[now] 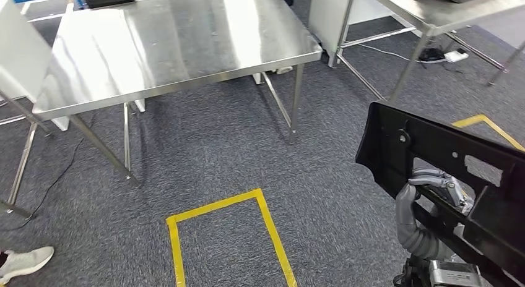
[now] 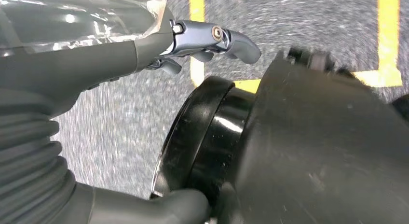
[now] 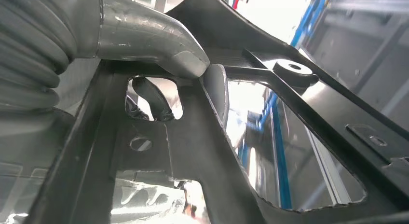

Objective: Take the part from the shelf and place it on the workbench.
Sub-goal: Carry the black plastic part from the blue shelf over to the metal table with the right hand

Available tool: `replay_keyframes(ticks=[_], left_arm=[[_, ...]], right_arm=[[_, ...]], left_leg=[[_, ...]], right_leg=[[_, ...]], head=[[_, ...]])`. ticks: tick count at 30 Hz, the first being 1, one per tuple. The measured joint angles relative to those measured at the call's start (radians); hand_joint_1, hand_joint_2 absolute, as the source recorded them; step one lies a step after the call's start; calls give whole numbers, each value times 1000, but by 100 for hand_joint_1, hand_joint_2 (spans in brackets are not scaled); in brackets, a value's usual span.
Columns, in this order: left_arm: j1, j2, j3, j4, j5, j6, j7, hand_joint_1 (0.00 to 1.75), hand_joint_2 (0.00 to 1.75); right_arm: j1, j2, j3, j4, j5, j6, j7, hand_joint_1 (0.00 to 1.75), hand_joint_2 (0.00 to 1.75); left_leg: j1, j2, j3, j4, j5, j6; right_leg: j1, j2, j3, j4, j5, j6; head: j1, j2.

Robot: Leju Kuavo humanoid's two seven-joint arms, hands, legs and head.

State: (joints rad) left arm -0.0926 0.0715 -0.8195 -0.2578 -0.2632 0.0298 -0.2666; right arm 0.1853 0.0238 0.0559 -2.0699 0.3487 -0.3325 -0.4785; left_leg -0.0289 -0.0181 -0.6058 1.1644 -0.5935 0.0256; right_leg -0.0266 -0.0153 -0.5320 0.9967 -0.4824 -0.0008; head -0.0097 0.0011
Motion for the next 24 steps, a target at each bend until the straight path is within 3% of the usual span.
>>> replay_keyframes(ticks=[2,3,5,7,9,11,13,15,17,18,19,20,22,24], left_arm=[[4,4,13,4,17,-1,-4,0,175],[6,5,20,6,29,2,-4,0,175],[8,0,38,8,67,13,24,0,175],[-1,-18,66,-1,105,14,115,0,175],[-18,-37,92,-20,116,-9,232,0,175],[-31,-50,112,-39,112,-30,308,0,175],[-47,-61,132,-52,104,-30,341,0,175],[-94,-74,157,-58,96,-3,371,0,175],[-160,-86,189,-58,112,-6,403,0,175],[-188,-90,209,-56,135,-29,414,0,175],[-213,-93,232,-54,166,-54,424,0,175],[-238,-96,261,-51,198,-76,435,0,175],[-290,-99,319,-45,249,-105,459,0,175],[-341,-94,367,-36,273,-113,489,0,175]], right_arm=[[-9,-1,12,14,-7,-2,-2,175,175],[-15,-2,18,22,-11,-1,-3,175,175],[-35,-2,35,38,-21,13,4,175,175],[-76,-2,66,63,-25,30,25,175,175],[-112,-2,105,88,-19,27,49,175,175],[-131,-2,138,103,-15,14,63,175,175],[-142,-4,157,113,-13,3,69,175,175],[-148,-9,166,120,-15,-6,71,175,175],[-152,-14,175,130,-18,-11,74,175,175],[-156,-15,181,136,-20,-13,75,175,175],[-161,-17,187,142,-22,-16,76,175,175],[-166,-18,194,146,-26,-19,75,175,175],[-173,-22,207,154,-35,-23,73,175,175],[-178,-27,219,162,-49,-26,69,175,175]], left_leg=[[1,14,-35,91,-32,-9],[1,18,-28,88,-20,-11],[4,37,35,-16,46,-12],[-3,73,97,-128,84,-5],[-16,80,119,-175,75,12],[-19,54,128,-196,75,30],[-15,31,136,-206,84,44],[-10,2,135,-208,91,54],[-6,-32,129,-207,95,56],[-4,-47,129,-206,95,56],[-3,-60,131,-206,95,55],[-2,-74,134,-206,94,54],[0,-98,131,-203,89,46],[6,-119,117,-199,87,35]], right_leg=[[1,-31,3,1,-4,-3],[0,-46,5,1,-7,-3],[-1,-69,14,1,-12,2],[3,-86,18,1,-15,9],[7,-107,16,2,-14,17],[5,-121,17,6,-18,28],[1,-78,1,48,-38,35],[0,-13,-66,170,-80,33],[2,8,-146,292,-105,35],[4,11,-165,307,-95,41],[4,13,-163,279,-66,48],[4,21,-144,211,-22,55],[5,63,-95,61,55,59],[7,89,-74,-3,79,52]], head=[[0,0],[0,0],[-1,0],[-2,0],[-3,0],[-5,0],[-6,0],[-1,0],[7,0],[11,0],[12,0],[12,0],[13,0],[14,0]])
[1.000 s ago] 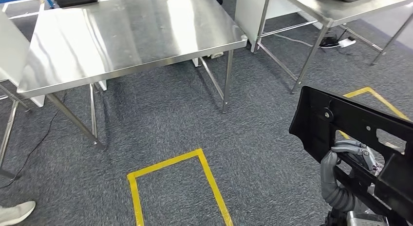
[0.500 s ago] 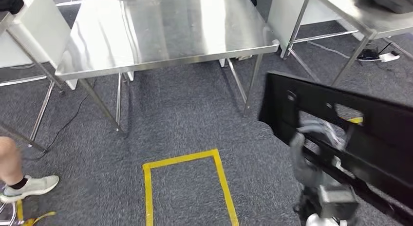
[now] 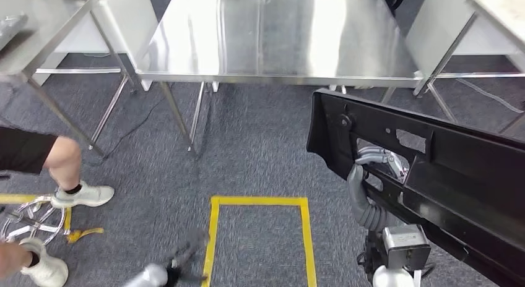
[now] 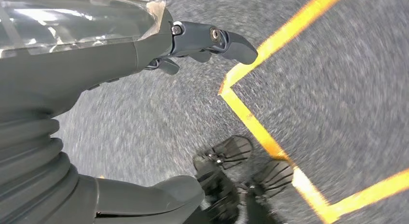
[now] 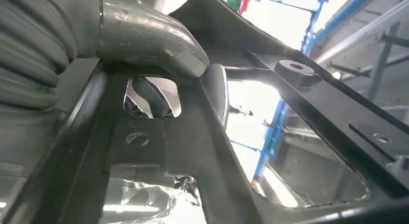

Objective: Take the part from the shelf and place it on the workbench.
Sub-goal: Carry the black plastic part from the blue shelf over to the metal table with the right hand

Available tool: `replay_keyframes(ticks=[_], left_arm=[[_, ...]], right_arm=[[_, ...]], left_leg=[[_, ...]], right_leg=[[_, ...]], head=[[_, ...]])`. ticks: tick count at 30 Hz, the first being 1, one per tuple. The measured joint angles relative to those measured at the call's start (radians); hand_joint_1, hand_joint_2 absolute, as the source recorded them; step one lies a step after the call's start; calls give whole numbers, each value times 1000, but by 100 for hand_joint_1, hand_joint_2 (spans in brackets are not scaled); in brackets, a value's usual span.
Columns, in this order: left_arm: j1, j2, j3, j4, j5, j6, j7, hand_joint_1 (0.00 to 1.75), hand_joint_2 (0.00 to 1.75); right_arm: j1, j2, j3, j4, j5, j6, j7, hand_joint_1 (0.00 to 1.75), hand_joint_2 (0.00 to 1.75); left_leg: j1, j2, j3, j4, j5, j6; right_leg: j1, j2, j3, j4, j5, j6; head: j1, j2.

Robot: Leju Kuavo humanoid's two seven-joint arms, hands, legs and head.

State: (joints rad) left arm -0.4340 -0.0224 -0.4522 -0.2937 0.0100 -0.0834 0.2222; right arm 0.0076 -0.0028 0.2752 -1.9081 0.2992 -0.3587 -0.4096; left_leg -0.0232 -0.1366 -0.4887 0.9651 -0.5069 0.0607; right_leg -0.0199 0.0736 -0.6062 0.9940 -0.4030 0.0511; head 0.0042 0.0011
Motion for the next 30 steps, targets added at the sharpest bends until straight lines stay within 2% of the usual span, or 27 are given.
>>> replay_keyframes(ticks=[2,3,5,6,7,8,9,10,11,12,13,14,15,17,18,19,20,22,23,24,25,26,28,29,30], left_arm=[[-44,15,39,10,12,3,32,0,175],[-64,23,57,15,18,7,48,0,175],[-110,36,87,22,27,21,81,0,175],[-132,40,99,26,30,30,97,0,175],[-152,42,110,30,35,39,113,0,175],[-168,43,120,34,39,48,127,0,175],[-181,45,128,38,43,56,140,0,175],[-192,47,136,41,47,61,149,0,175],[-202,49,144,42,50,64,154,0,175],[-212,50,150,44,51,67,157,0,175],[-223,51,155,45,52,70,157,0,175],[-233,52,160,47,52,73,160,0,175],[-242,52,163,49,52,78,165,0,175],[-255,54,169,52,54,85,180,0,175],[-260,54,173,53,54,87,186,0,175],[-267,55,176,54,54,90,189,0,175],[-275,54,178,55,56,96,193,0,175],[-290,51,181,57,62,118,205,0,175],[-297,50,183,58,67,129,215,0,175],[-303,48,186,59,72,136,224,0,175],[-309,47,190,60,77,140,232,0,175],[-316,47,195,60,82,141,239,0,175],[-333,46,204,61,91,140,246,0,175],[-342,46,207,61,95,139,246,0,175],[-348,47,210,61,98,138,247,0,175]], right_arm=[[-12,-6,14,7,-22,-1,-1,175,175],[-22,-10,22,10,-35,0,0,175,175],[-44,-15,38,16,-60,3,2,175,175],[-54,-18,47,20,-72,5,4,175,175],[-63,-21,56,25,-82,6,4,175,175],[-73,-23,66,32,-92,6,3,175,175],[-81,-26,77,39,-100,7,3,175,175],[-89,-28,87,45,-106,7,2,175,175],[-97,-30,97,50,-111,7,2,175,175],[-104,-32,105,55,-114,7,1,175,175],[-110,-34,111,58,-118,7,0,175,175],[-117,-36,116,62,-124,6,-2,175,175],[-123,-38,122,64,-131,6,-4,175,175],[-137,-43,135,70,-144,4,-9,175,175],[-144,-45,141,73,-149,3,-11,175,175],[-150,-47,147,75,-153,2,-12,175,175],[-155,-50,151,78,-158,2,-14,175,175],[-164,-57,160,83,-173,-3,-17,175,175],[-168,-62,167,87,-184,-7,-19,175,175],[-172,-66,174,91,-195,-11,-20,175,175],[-179,-70,183,95,-207,-13,-22,175,175],[-187,-74,192,98,-220,-15,-24,175,175],[-205,-79,212,102,-240,-16,-28,175,175],[-214,-81,221,104,-246,-15,-30,175,175],[-220,-84,229,106,-251,-15,-31,175,175]], left_leg=[[8,-16,-11,2,-2,-13],[9,0,-17,11,-8,-21],[10,66,-58,82,-44,-36],[13,103,-97,147,-70,-44],[17,119,-142,218,-94,-50],[23,126,-184,276,-106,-55],[28,130,-212,302,-98,-60],[32,134,-221,291,-71,-63],[36,144,-208,241,-27,-66],[38,167,-181,171,21,-67],[36,193,-153,106,55,-67],[33,212,-134,60,76,-64],[29,223,-126,39,81,-60],[25,201,-130,36,81,-48],[26,188,-129,34,83,-42],[28,174,-129,32,86,-35],[30,160,-127,30,89,-28],[33,132,-129,30,91,-20],[33,115,-130,30,91,-18],[32,98,-130,30,91,-18],[32,82,-129,31,91,-18],[33,67,-128,31,91,-18],[32,38,-128,36,89,-23],[31,25,-131,38,88,-27],[30,15,-134,39,88,-33]], right_leg=[[-1,-15,1,-4,-1,-9],[-3,-24,4,-8,-2,-15],[-7,-50,13,-15,-6,-32],[-5,-65,17,-16,-10,-39],[-4,-80,19,-16,-14,-44],[-3,-94,21,-15,-16,-47],[-3,-107,23,-15,-19,-48],[-3,-120,26,-14,-22,-47],[-4,-132,30,-14,-26,-45],[-3,-143,34,-12,-31,-41],[2,-153,38,-9,-37,-35],[8,-163,39,-6,-41,-30],[13,-174,40,-4,-44,-25],[18,-199,41,-5,-48,-17],[18,-200,40,0,-53,-13],[16,-185,33,17,-65,-11],[13,-158,14,58,-85,-11],[8,-99,-55,199,-140,-18],[8,-85,-93,270,-162,-18],[7,-79,-118,311,-169,-15],[7,-76,-125,312,-158,-8],[6,-72,-112,269,-132,0],[0,-41,-50,117,-63,12],[-2,-26,-25,59,-40,12],[-3,-16,-10,26,-27,9]], head=[[0,0],[-1,0],[-5,0],[-7,0],[-9,0],[-9,0],[-9,0],[-10,0],[-10,0],[-11,0],[-13,0],[-13,0],[-12,0],[-9,0],[-7,0],[-7,0],[-4,0],[2,0],[4,0],[5,0],[5,0],[5,0],[6,0],[6,0],[5,0]])
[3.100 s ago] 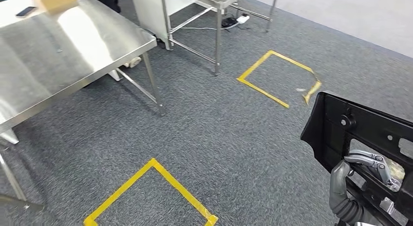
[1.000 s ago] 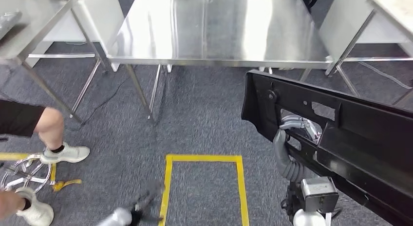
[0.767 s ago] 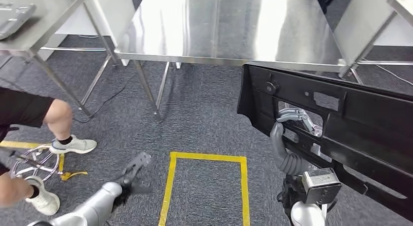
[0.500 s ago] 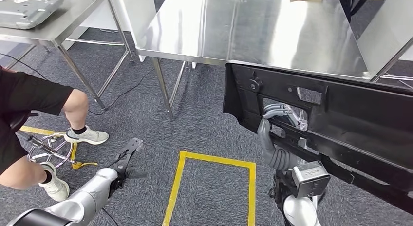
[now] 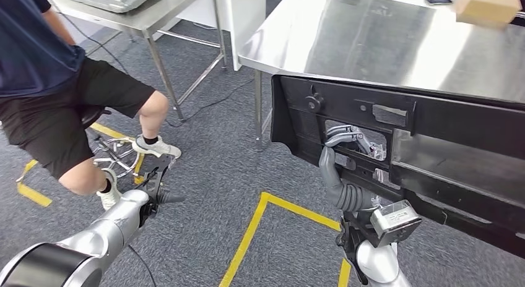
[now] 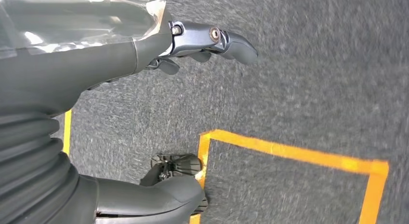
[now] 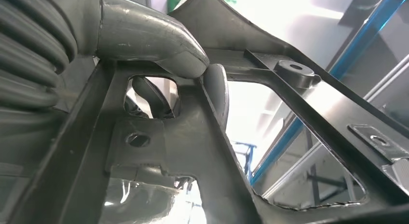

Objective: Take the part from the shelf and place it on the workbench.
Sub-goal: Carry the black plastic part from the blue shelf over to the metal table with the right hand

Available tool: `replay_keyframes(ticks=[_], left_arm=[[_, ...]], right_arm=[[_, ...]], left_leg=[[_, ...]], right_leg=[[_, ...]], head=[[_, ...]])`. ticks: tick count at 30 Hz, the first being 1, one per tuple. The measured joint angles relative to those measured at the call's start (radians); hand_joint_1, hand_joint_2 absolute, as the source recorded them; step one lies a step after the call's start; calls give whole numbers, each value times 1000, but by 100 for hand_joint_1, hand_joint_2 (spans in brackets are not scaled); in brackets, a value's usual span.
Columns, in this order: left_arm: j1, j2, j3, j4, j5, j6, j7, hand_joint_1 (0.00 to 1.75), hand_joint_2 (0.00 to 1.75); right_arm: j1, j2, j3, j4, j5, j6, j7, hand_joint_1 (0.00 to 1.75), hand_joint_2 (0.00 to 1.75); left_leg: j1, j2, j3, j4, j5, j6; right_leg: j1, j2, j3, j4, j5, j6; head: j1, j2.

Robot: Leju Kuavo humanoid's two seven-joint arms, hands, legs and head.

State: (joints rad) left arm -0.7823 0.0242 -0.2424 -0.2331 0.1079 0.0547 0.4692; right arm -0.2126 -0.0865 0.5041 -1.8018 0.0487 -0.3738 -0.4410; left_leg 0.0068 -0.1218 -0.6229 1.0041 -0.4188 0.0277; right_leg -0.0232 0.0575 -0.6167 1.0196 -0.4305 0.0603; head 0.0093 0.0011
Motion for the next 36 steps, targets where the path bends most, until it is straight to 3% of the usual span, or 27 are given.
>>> replay_keyframes(ticks=[2,3,5,7,9,10,11,14,16,19,25,29,32,34,36], left_arm=[[-6,5,5,0,4,-2,0,0,175],[-7,8,9,0,5,-5,0,0,175],[-11,13,17,5,20,-26,15,0,175],[-14,11,31,28,52,-64,66,0,175],[0,5,46,57,78,-92,111,0,175],[10,3,51,67,82,-98,120,0,175],[18,1,54,73,83,-101,122,0,175],[18,-1,66,84,87,-105,122,0,175],[17,-2,70,91,89,-106,122,0,175],[18,-5,71,101,90,-106,123,0,175],[18,-6,72,113,90,-106,124,0,175],[18,-6,72,117,90,-106,124,0,175],[17,-4,72,119,90,-106,124,0,175],[14,-6,72,120,90,-106,124,0,175],[10,-9,72,120,90,-105,124,0,175]], right_arm=[[-8,-3,12,4,-7,0,-3,175,175],[-13,-5,18,6,-13,0,-5,175,175],[-29,-6,32,12,-35,-7,2,175,175],[-52,0,40,38,-57,-30,45,175,175],[-68,8,42,73,-69,-50,88,175,175],[-71,11,42,85,-71,-54,97,175,175],[-74,12,42,95,-72,-55,100,175,175],[-87,18,44,112,-73,-56,103,175,175],[-94,21,46,119,-73,-58,103,175,175],[-99,22,50,129,-72,-59,103,175,175],[-104,22,55,144,-72,-59,103,175,175],[-106,23,56,149,-73,-59,103,175,175],[-108,26,57,151,-73,-59,103,175,175],[-110,27,57,151,-72,-59,103,175,175],[-111,27,57,152,-72,-59,103,175,175]], left_leg=[[1,-19,-5,-3,3,-12],[2,-15,-8,-2,2,-18],[0,33,-32,40,-23,-27],[0,95,-91,154,-76,-35],[4,112,-154,265,-111,-41],[7,115,-166,277,-105,-43],[9,119,-155,248,-82,-44],[11,137,-54,58,-2,-42],[8,141,-23,8,6,-36],[4,136,-21,6,11,-31],[-7,135,-22,6,8,-16],[-13,135,-25,12,2,-2],[-12,131,-23,8,4,7],[-6,130,-15,-3,10,16],[-1,131,-10,-8,14,22]], right_leg=[[1,-12,5,-7,3,-11],[-1,-21,7,-9,5,-17],[-5,-42,11,-14,6,-33],[-3,-62,14,-15,4,-47],[0,-80,14,-15,2,-51],[0,-88,14,-14,1,-51],[0,-96,14,-13,0,-51],[5,-116,13,-8,-7,-42],[13,-124,11,-6,-11,-36],[15,-127,13,-9,-11,-40],[16,-128,17,-20,-4,-30],[8,-128,21,-26,-1,-9],[7,-130,22,-26,-1,0],[5,-109,8,4,-19,0],[3,-77,-45,111,-66,-8]], head=[[-2,0],[-2,0],[-8,0],[-15,0],[-17,0],[-18,0],[-18,0],[-20,0],[-18,0],[-14,0],[-13,0],[-14,0],[-14,0],[-13,0],[-9,0]])
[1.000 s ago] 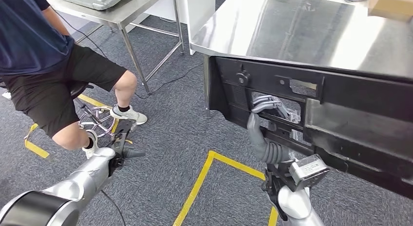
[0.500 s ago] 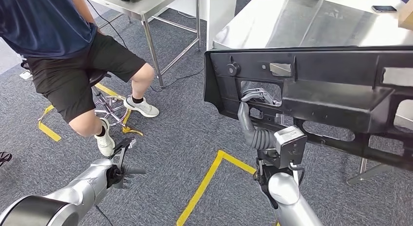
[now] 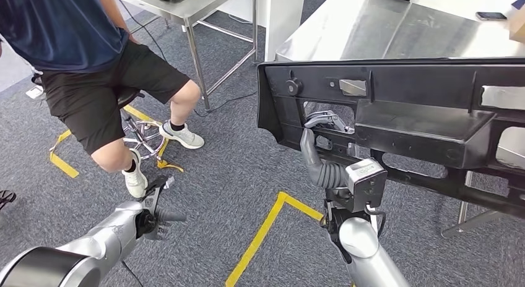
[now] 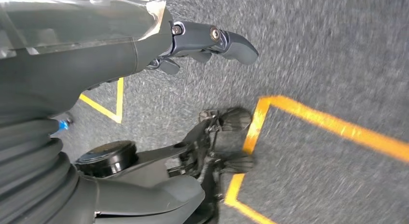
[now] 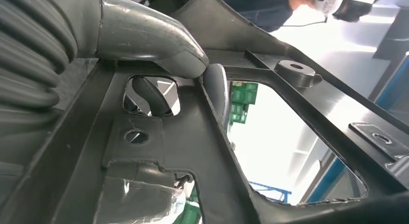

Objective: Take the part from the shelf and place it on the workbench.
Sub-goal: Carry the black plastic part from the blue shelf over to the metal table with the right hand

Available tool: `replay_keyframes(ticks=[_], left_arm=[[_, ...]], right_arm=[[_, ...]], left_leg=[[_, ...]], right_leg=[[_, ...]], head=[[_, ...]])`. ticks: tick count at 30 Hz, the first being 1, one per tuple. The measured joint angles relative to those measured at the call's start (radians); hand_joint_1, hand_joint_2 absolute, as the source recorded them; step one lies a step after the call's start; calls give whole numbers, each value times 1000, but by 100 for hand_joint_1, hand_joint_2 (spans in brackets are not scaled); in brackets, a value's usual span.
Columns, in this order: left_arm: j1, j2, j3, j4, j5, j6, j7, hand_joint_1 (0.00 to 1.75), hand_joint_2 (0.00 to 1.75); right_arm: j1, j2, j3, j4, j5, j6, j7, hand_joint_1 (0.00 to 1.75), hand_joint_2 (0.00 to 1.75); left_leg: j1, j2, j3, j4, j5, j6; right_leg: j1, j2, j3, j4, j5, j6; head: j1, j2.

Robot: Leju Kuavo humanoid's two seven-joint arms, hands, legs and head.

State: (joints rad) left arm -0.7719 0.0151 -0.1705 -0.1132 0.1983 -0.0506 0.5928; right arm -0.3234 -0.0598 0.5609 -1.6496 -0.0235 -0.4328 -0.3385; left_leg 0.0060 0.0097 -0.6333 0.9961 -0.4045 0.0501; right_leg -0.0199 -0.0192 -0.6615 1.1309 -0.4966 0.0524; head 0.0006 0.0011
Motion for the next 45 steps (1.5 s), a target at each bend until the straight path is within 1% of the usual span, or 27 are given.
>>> replay_keyframes(ticks=[2,3,4,6,7,9,11,13,14,16,18,19,20,21,23,25,27,29,31,33,34,35,37,39,41,44,45], left_arm=[[1,-4,0,0,0,0,0,0,175],[2,-6,0,1,0,-1,0,0,175],[3,-8,0,1,0,-1,0,0,175],[3,-10,0,1,0,-2,0,0,175],[2,-9,0,1,0,-2,0,0,175],[2,-8,0,2,0,-2,0,0,175],[2,-7,0,2,0,-1,0,0,175],[1,-7,0,2,0,-1,0,0,175],[1,-7,0,2,1,-1,0,0,175],[3,-6,0,3,1,-1,0,0,175],[7,-6,0,5,0,0,0,0,175],[9,-6,0,6,0,0,0,0,175],[9,-6,0,6,0,0,0,0,175],[8,-6,0,6,0,0,0,0,175],[6,-4,0,6,0,0,0,0,175],[5,-4,0,6,0,0,0,0,175],[3,-6,0,6,0,0,0,0,175],[-1,-8,0,6,0,-1,0,0,175],[0,-8,0,6,0,-1,0,0,175],[2,-8,0,7,0,-1,0,0,175],[3,-8,0,7,0,-1,0,0,175],[4,-8,0,7,0,-1,0,0,175],[3,-9,0,7,0,-1,0,0,175],[1,-9,0,7,0,-1,0,0,175],[0,-9,0,7,0,-1,0,0,175],[0,-8,0,7,0,-1,0,0,175],[0,-8,0,7,0,-1,0,0,175]], right_arm=[[2,-2,0,3,0,-1,0,175,175],[4,-3,0,4,0,-1,0,175,175],[5,-4,0,5,0,-2,0,175,175],[5,-5,0,6,0,-3,0,175,175],[4,-5,0,6,0,-4,0,175,175],[4,-5,0,6,0,-6,0,175,175],[5,-5,0,6,0,-7,0,175,175],[4,-5,0,6,0,-7,0,175,175],[4,-4,0,6,0,-7,0,175,175],[4,-3,0,6,-1,-7,0,175,175],[6,-3,0,7,-1,-7,0,175,175],[6,-3,0,7,-1,-7,0,175,175],[6,-3,0,7,-1,-7,0,175,175],[6,-3,0,7,-1,-7,0,175,175],[4,-3,0,7,-1,-7,0,175,175],[4,-3,0,8,0,-7,0,175,175],[5,-3,0,8,0,-7,0,175,175],[3,-4,0,7,0,-7,0,175,175],[1,-4,0,7,0,-7,0,175,175],[4,-4,0,8,0,-7,0,175,175],[5,-5,0,8,0,-7,0,175,175],[6,-5,0,9,0,-7,0,175,175],[5,-5,0,9,0,-7,0,175,175],[5,-5,0,9,0,-7,0,175,175],[5,-5,0,9,0,-7,0,175,175],[3,-5,0,9,-1,-7,0,175,175],[3,-5,0,9,-1,-7,0,175,175]], left_leg=[[1,0,0,0,0,1],[1,1,0,1,-1,0],[2,2,0,1,-1,-2],[5,7,0,6,-5,-11],[4,10,-1,10,-9,-18],[0,18,0,16,-15,-33],[0,29,2,14,-16,-44],[6,26,-7,33,-34,-54],[9,17,-24,70,-58,-59],[10,-2,-84,198,-123,-64],[11,-8,-136,299,-155,-64],[11,-10,-137,297,-142,-63],[11,-13,-119,255,-113,-60],[13,-26,-84,185,-76,-57],[16,-66,-17,63,-34,-52],[14,-80,4,29,-34,-49],[11,-58,7,23,-29,-41],[14,-36,14,11,-23,-28],[12,-13,17,6,-22,-20],[10,10,17,7,-23,-17],[9,18,17,7,-24,-17],[10,25,17,7,-25,-17],[10,35,19,10,-28,-22],[5,41,19,12,-31,-31],[1,41,17,13,-31,-31],[3,40,19,9,-26,-16],[4,40,20,7,-25,-17]], right_leg=[[0,13,-68,131,-42,-3],[-1,15,-86,159,-46,2],[-2,15,-86,149,-35,9],[-6,-2,-30,21,21,26],[-6,-15,3,-45,45,29],[-2,-27,36,-111,68,17],[-1,-10,34,-110,71,-2],[-6,5,35,-111,74,-17],[-9,13,36,-112,75,-25],[-8,28,36,-112,76,-37],[-5,47,35,-112,75,-39],[-4,58,36,-111,75,-38],[-4,69,37,-111,75,-38],[-4,80,38,-111,75,-38],[0,98,34,-109,76,-35],[-1,115,28,-110,80,-25],[-3,125,22,-113,83,-12],[4,92,-1,-76,64,-9],[7,47,-61,43,15,-16],[7,33,-120,161,-22,-14],[6,30,-125,171,-20,-8],[4,27,-108,138,-4,0],[1,15,-28,-10,46,12],[3,7,29,-110,75,7],[2,9,39,-124,82,-3],[2,11,39,-124,84,-4],[4,11,39,-124,84,-5]], head=[[2,0],[2,0],[2,0],[3,0],[4,0],[4,0],[3,0],[2,0],[1,0],[-2,0],[-3,0],[-3,0],[-3,0],[-3,0],[-2,0],[-4,0],[-7,0],[-2,0],[5,0],[8,0],[9,0],[9,0],[9,0],[9,0],[8,0],[7,0],[7,0]])
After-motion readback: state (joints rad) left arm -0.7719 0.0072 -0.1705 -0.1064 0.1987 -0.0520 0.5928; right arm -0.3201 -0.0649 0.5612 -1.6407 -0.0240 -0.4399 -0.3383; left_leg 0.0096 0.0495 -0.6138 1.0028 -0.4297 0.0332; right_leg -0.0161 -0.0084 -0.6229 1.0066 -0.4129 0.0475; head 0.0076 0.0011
